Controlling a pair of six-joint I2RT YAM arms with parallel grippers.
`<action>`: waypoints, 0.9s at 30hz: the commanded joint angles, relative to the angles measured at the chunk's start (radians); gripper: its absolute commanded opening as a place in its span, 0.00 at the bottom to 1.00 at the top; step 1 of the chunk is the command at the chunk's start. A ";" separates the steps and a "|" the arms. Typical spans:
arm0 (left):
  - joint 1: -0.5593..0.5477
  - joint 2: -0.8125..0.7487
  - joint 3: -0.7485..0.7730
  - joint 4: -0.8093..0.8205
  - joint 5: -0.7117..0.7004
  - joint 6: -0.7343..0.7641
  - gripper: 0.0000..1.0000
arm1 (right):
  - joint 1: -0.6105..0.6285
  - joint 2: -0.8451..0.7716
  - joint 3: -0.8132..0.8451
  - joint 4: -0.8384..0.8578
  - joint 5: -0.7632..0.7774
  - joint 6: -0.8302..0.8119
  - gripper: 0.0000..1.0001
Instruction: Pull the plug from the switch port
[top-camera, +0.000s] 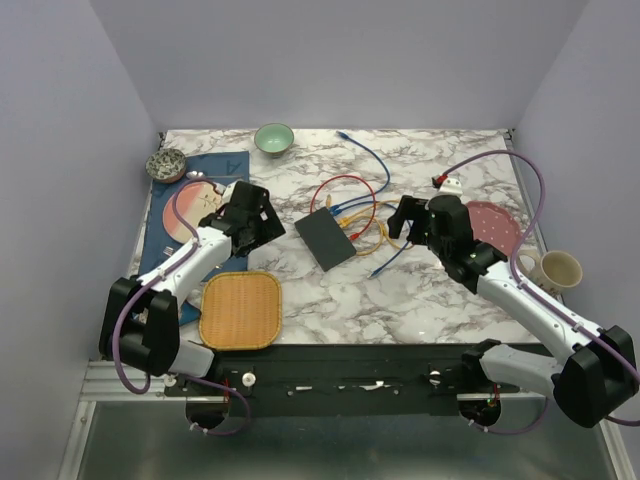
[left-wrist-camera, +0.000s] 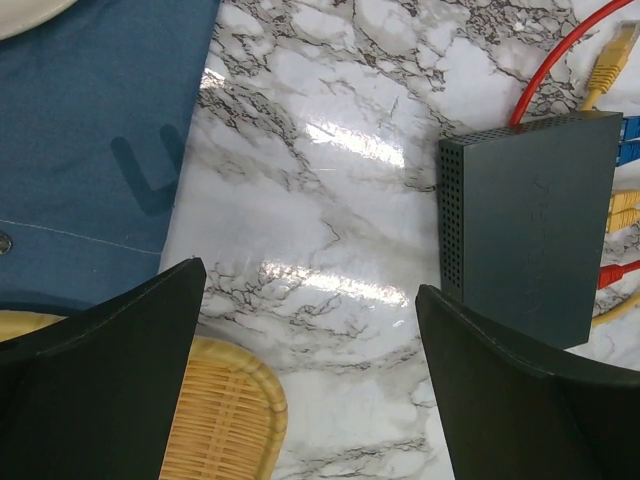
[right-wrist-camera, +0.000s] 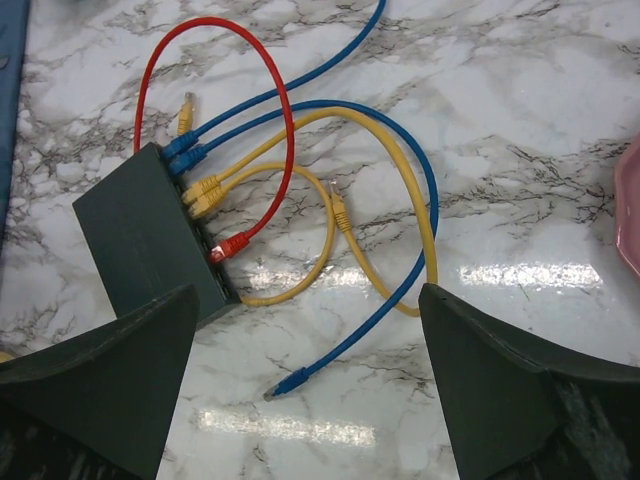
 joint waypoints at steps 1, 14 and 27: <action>-0.002 -0.071 -0.032 0.047 0.051 0.020 0.99 | 0.002 -0.007 0.022 0.033 -0.080 -0.016 1.00; -0.131 -0.109 -0.020 0.167 0.066 0.043 0.99 | 0.030 0.200 0.181 0.064 -0.254 -0.013 0.89; -0.155 0.029 -0.055 0.190 0.045 -0.035 0.54 | 0.055 0.542 0.322 0.036 -0.309 0.044 0.13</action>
